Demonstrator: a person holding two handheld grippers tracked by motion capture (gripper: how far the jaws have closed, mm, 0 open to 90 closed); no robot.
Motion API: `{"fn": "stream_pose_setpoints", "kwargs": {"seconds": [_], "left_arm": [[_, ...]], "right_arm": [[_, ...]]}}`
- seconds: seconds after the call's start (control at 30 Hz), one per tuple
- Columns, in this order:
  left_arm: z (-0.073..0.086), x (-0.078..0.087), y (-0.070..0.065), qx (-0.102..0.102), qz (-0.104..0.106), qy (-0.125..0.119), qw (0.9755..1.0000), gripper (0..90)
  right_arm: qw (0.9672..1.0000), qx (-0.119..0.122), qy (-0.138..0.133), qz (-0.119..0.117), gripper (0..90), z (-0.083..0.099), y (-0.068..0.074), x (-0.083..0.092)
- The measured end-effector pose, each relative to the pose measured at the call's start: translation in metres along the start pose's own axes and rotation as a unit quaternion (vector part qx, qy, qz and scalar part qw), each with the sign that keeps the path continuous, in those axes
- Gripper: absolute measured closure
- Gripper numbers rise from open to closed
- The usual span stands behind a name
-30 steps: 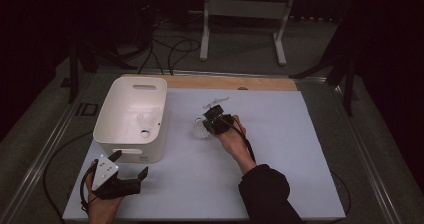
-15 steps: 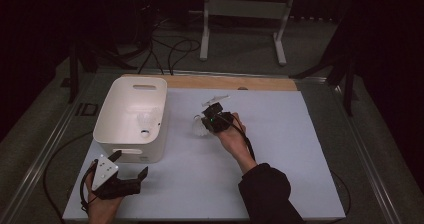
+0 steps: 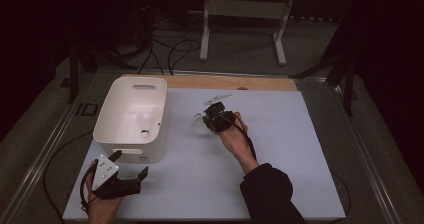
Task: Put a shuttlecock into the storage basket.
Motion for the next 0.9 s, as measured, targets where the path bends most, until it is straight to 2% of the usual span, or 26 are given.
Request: {"fn": "stream_pose_setpoints", "kwargs": {"seconds": [0.73,0.9], "left_arm": [[0.000,0.000,0.000,0.001,0.000,-0.001,1.0000,0.0],[0.000,0.000,0.000,0.002,0.001,-0.002,1.0000,0.0]], "right_arm": [[0.9997,0.012,-0.022,0.001,88.0,-0.021,0.005,0.014],[0.9996,0.008,-0.027,0.000,88.0,-0.025,0.005,0.017]]}}
Point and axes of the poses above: each handheld gripper's, and its own axes: x roughly backward along the jaws, z roughly out of its underside, y roughly to its left, the point moved 2 cm from there along -x, roughly forward along the jaws, and after that the axes turned 4 degrees about -x, right-handed, at the moved point
